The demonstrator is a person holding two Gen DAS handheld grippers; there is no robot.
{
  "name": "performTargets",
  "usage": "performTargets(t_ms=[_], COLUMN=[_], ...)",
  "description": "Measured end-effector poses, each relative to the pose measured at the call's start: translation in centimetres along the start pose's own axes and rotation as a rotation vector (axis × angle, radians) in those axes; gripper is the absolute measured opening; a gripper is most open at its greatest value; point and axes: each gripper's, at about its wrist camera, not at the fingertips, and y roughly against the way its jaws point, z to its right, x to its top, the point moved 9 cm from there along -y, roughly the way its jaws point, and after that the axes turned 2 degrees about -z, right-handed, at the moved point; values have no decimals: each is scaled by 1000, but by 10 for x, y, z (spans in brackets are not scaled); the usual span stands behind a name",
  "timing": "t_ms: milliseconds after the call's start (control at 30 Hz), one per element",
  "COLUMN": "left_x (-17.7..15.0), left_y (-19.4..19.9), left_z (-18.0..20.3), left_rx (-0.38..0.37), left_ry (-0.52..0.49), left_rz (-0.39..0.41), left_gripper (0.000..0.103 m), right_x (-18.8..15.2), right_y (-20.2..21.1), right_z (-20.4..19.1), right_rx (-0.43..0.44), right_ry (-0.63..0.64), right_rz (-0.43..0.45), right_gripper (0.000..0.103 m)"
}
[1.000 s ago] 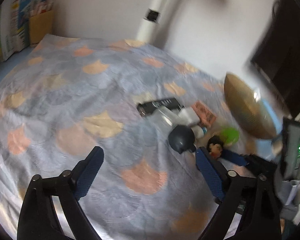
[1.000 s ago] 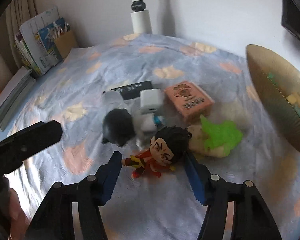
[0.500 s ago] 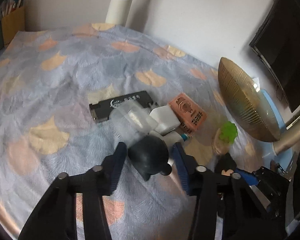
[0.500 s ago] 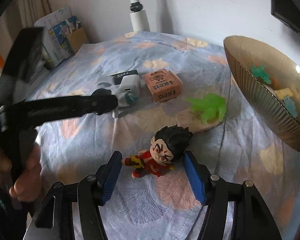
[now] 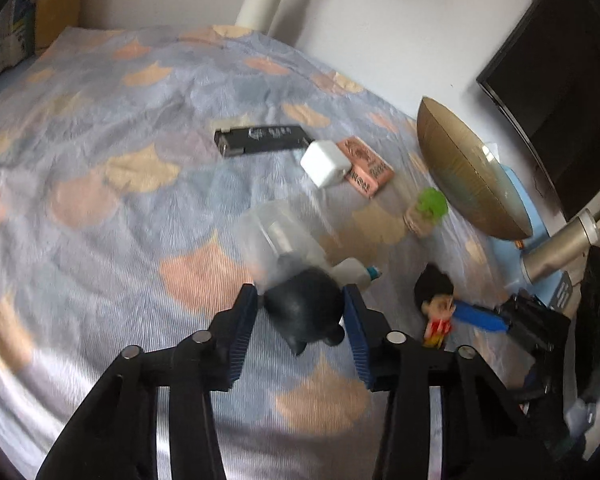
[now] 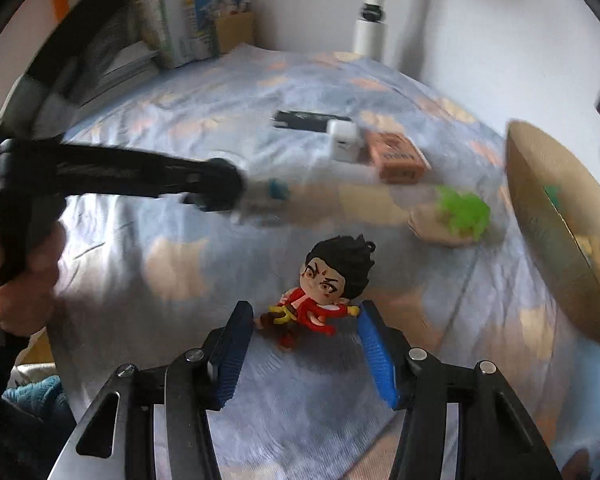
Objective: Organize rigid objects
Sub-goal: 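Grasp the black round figure with the left gripper while the right grasps the red-shirted boy figure, then lift both held figures off the bed cover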
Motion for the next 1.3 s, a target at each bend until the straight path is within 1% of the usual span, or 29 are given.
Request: performTargets(t_ms=[33, 133, 200, 267, 300, 333, 433, 500, 567, 600, 667, 700, 800, 867, 900, 967, 1033, 1100, 1167, 1200, 1233, 1267, 1300], left_x=[-3, -17, -21, -15, -12, -7, 10, 24, 34, 36, 30, 22, 6, -3, -7, -17, -27, -26, -20, -17, -12, -10, -8], left_y=[2, 8, 12, 12, 9, 5, -3, -9, -19, -24, -28, -28, -21, -16, -14, -12, -9, -8, -12, -15, -16, -18, -20], left_z=[0, 9, 17, 17, 15, 12, 13, 17, 20, 22, 28, 32, 37, 38, 40, 43, 52, 53, 47, 45, 46, 47, 47], left_rx=[-14, -89, -132, -103, -86, -82, -132, -151, -164, -167, -178, -170, -137, -137, -125, -110, -112, -87, -58, -54, -64, -66, -54], left_ry=[-2, -50, -79, -95, -89, -75, -72, -96, -99, -103, -122, -143, -176, -167, -172, -202, -259, -282, -262, -246, -236, -232, -235], left_rz=[-6, -58, -59, -33, -30, -33, -33, -29, -44, -59, -85, -93, -75, -81, -88, -111, -140, -127, -121, -122, -108, -106, -96], left_gripper=[46, 48, 50, 62, 72, 72, 72, 72, 72, 72, 72, 72, 72, 72, 71, 71, 71, 71, 71, 71, 71, 71, 64], right_x=[-2, -6, -10, -12, -14, -14, -16, -16, -16, -17, -19, -19, -21, -19, -17, -11, -6, -1, 2, 4, 6, 8, 8], right_y=[2, 14, 21, 22, 21, 20, 18, 18, 19, 18, 17, 17, 16, 13, 11, 6, 3, -2, -6, -8, -9, -10, -10], right_z=[5, 22, 32, 35, 35, 34, 30, 26, 26, 27, 28, 28, 29, 28, 27, 25, 24, 26, 29, 30, 32, 33, 36], right_rx=[-6, -28, -23, -9, -1, 0, 2, 0, -20, -28, -24, -20, 3, 39, 65, 100, 79, 32, -27, -53, -61, -70, -77], right_ry=[-21, -103, -151, -178, -188, -190, -180, -167, -156, -153, -161, -166, -182, -204, -224, -266, -286, -291, -288, -288, -289, -292, -294], right_rz=[5, 34, 40, 37, 32, 25, 14, 17, 22, 21, 14, 11, 5, 1, -3, -5, -8, -15, -14, -11, -9, -7, -4], right_gripper=[53, 53, 53, 53, 53, 53, 54, 61, 65, 65, 66, 66, 66, 66, 66, 66, 66, 66, 66, 66, 66, 65, 56])
